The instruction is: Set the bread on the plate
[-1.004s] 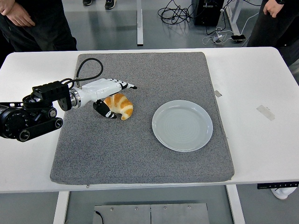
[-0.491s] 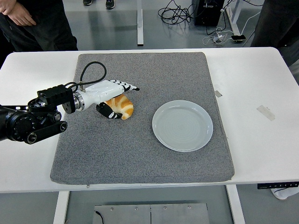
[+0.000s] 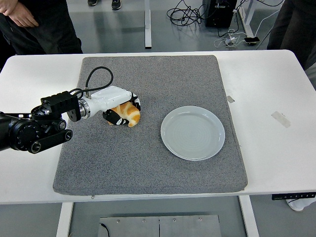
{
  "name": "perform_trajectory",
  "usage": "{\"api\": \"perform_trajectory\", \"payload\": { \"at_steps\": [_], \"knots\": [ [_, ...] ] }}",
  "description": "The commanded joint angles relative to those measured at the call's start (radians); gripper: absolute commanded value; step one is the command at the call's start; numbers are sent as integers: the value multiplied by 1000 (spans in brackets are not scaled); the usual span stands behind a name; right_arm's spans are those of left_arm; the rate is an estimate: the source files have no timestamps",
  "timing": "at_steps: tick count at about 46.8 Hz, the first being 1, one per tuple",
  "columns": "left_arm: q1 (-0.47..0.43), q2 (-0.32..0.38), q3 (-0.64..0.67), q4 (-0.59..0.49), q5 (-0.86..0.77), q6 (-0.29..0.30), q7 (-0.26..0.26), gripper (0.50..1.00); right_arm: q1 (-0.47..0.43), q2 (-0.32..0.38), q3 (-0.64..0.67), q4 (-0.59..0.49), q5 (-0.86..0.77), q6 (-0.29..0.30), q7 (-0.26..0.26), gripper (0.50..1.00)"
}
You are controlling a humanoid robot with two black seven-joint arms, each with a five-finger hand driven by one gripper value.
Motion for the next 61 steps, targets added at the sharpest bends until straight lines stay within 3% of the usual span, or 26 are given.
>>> {"api": "perform_trajectory", "payload": {
  "at_steps": [1, 8, 28, 45, 61],
  "knots": [
    [-3, 0, 0, 2, 0, 2, -17, 500, 0, 0, 0, 0, 0, 0, 0, 1000],
    [-20, 5, -2, 8, -1, 2, -20, 500, 0, 0, 0, -1, 0, 0, 0, 1000],
    [-246, 40, 0, 8, -9, -17, -23, 500, 0, 0, 0, -1, -1, 0, 0, 1000],
    [-287, 22, 1, 43, -7, -40, -26, 500, 0, 0, 0, 0, 0, 0, 0, 1000],
    [-325, -144, 29, 46, 5, -45, -40, 500, 0, 0, 0, -1, 0, 0, 0, 1000]
  ]
}}
